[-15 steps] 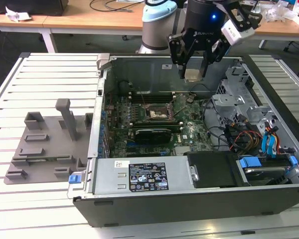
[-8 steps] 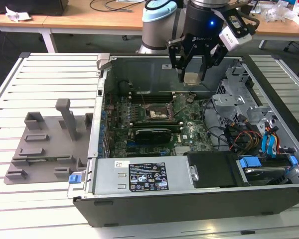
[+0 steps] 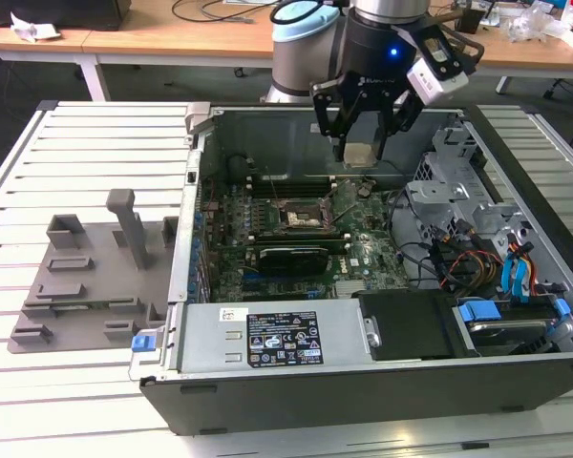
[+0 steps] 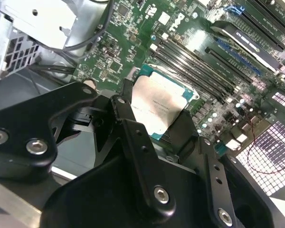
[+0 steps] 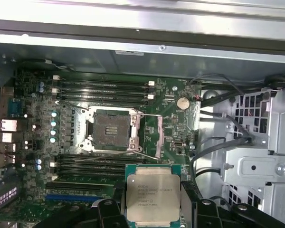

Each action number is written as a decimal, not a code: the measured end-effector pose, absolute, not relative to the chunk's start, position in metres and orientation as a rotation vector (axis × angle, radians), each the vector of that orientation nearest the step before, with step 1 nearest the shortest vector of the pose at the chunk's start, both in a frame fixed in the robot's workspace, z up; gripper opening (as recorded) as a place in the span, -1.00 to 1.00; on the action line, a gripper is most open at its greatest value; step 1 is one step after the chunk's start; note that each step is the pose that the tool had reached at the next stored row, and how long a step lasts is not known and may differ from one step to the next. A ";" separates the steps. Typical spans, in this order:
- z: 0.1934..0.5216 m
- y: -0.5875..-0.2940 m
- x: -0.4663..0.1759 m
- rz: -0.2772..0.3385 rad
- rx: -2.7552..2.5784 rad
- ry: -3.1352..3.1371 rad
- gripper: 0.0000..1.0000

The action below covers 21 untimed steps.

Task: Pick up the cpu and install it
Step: 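Pick up the cpu and move it towards the insertion slot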

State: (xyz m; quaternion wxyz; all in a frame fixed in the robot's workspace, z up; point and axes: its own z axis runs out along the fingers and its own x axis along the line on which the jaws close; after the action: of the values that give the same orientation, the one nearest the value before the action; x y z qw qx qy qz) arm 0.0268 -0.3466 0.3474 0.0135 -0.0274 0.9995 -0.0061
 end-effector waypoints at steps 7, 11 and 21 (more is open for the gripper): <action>0.340 -0.346 0.020 -0.018 -0.087 3.146 0.09; 0.335 -0.345 0.007 -0.016 -0.088 3.165 0.09; 0.306 -0.335 -0.004 -0.016 -0.087 3.165 0.09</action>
State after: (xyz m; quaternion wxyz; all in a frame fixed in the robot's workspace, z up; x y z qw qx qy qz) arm -0.0036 -0.3348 0.3061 -0.0123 -0.0276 0.9995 -0.0051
